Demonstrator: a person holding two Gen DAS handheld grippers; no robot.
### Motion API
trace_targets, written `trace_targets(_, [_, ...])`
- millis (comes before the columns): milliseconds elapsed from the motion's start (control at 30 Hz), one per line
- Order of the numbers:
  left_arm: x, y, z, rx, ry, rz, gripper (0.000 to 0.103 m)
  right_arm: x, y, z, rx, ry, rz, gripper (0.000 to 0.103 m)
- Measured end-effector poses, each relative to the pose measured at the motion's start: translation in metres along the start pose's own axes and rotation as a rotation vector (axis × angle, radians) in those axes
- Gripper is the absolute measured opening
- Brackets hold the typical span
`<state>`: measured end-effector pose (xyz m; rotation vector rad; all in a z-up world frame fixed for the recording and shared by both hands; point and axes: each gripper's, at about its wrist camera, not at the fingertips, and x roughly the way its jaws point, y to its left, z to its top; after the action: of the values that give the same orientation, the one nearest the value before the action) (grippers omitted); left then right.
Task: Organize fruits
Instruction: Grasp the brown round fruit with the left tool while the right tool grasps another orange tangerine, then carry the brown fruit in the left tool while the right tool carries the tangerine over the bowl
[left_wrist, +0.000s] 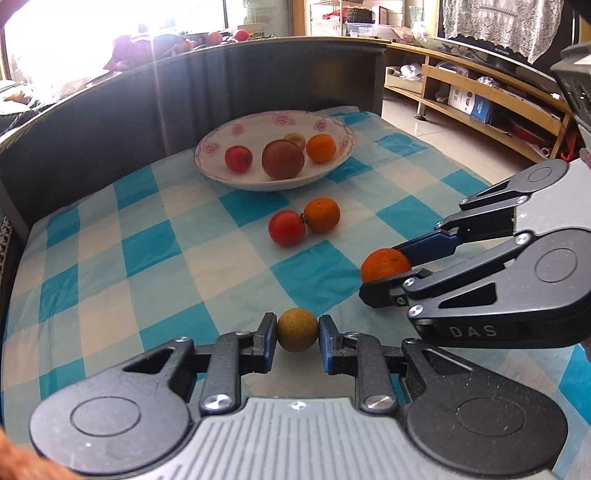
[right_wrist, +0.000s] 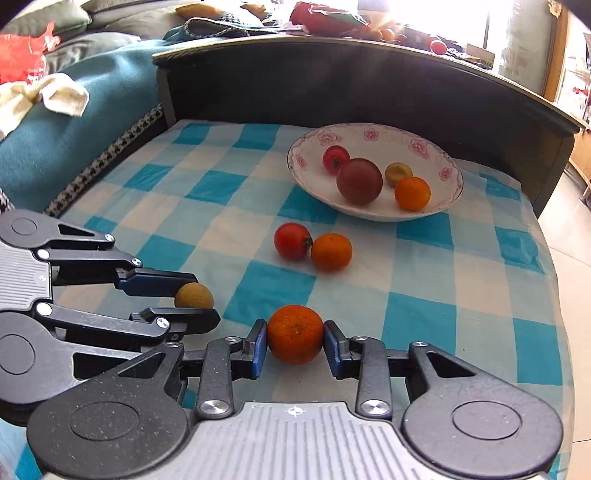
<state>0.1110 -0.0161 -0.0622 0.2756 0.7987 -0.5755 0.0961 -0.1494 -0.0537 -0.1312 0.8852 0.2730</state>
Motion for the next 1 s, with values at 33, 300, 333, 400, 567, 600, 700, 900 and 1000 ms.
trace_targets(33, [0.0012,0.0014,-0.0004,-0.009,0.006,-0.001,0.033,-0.0004,-0.0002,-0.0009,-0.005,-0.001,0.004,0.027])
trace_targets(300, [0.0020,0.0060,-0.0050,-0.036,0.003,-0.006,0.038,0.0028,-0.0053,-0.0025,0.001,0.006,0.029,0.030])
trace_targets(333, [0.0021,0.0070,-0.0050,-0.042,0.004,-0.005,0.039,0.0029,-0.0062,-0.0024,0.006,0.005,0.033,0.030])
trace_targets(400, [0.0019,0.0084,-0.0055,-0.048,0.004,-0.006,0.041,0.0032,-0.0063,-0.0019,0.005,0.005,0.037,0.031])
trace_targets(567, [0.0017,0.0087,-0.0062,-0.043,-0.001,0.003,0.045,0.0028,-0.0070,-0.0031,0.007,0.005,0.053,0.035])
trace_targets(600, [0.0017,0.0088,-0.0063,-0.045,-0.001,0.003,0.045,0.0029,-0.0066,-0.0031,0.004,0.005,0.055,0.036])
trace_targets(700, [0.0017,0.0086,-0.0064,-0.045,-0.002,0.003,0.046,0.0025,-0.0071,-0.0028,0.004,0.007,0.060,0.036])
trace_targets(900, [0.0019,0.0104,-0.0068,-0.055,-0.004,0.002,0.047,0.0012,-0.0074,-0.0039,0.003,0.009,0.065,0.036])
trace_targets(1000, [0.0018,0.0090,-0.0066,-0.053,-0.003,0.008,0.047,0.0011,-0.0088,-0.0031,0.008,0.014,0.068,0.035])
